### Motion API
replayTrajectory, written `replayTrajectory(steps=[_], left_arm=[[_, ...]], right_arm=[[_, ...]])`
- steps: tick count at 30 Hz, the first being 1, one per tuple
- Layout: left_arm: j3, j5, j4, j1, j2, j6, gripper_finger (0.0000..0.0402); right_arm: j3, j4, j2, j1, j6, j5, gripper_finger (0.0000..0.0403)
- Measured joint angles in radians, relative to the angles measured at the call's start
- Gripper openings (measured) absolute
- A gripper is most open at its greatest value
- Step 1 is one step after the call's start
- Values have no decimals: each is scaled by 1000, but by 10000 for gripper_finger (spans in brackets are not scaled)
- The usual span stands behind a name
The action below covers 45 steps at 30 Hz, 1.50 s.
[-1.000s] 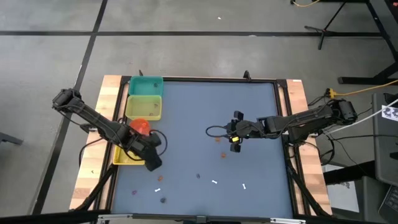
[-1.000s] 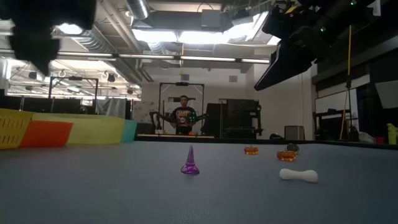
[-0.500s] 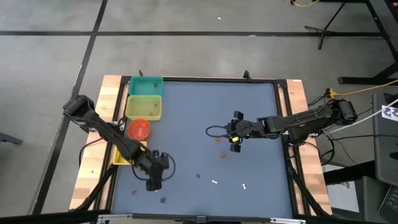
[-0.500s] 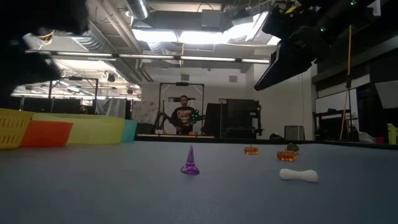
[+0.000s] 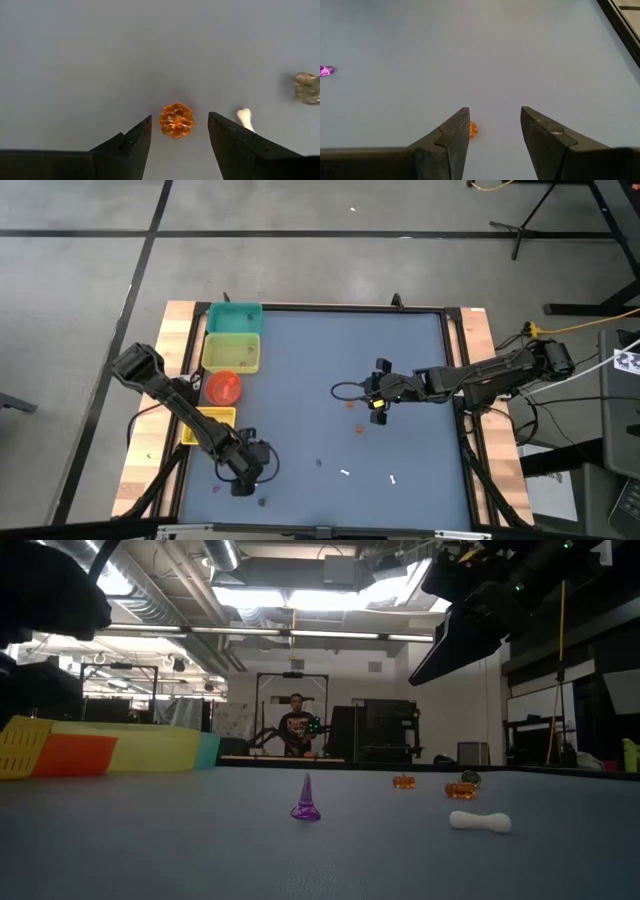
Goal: Sort Halloween decoration
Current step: Put the left orange pumpkin toy into the orange bin
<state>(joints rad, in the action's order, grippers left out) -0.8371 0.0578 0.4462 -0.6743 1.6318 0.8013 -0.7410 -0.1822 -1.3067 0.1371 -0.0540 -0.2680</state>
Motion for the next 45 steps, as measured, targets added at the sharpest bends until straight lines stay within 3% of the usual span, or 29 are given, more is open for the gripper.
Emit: replayTrajectory(steps=[22, 45], left_arm=[[0, 94, 0, -40, 0, 0, 178], [-1, 83, -8, -43, 32, 0, 178]], right_arm=[[0, 0, 0, 0, 0, 0, 177], [0, 0, 0, 0, 0, 0, 177]])
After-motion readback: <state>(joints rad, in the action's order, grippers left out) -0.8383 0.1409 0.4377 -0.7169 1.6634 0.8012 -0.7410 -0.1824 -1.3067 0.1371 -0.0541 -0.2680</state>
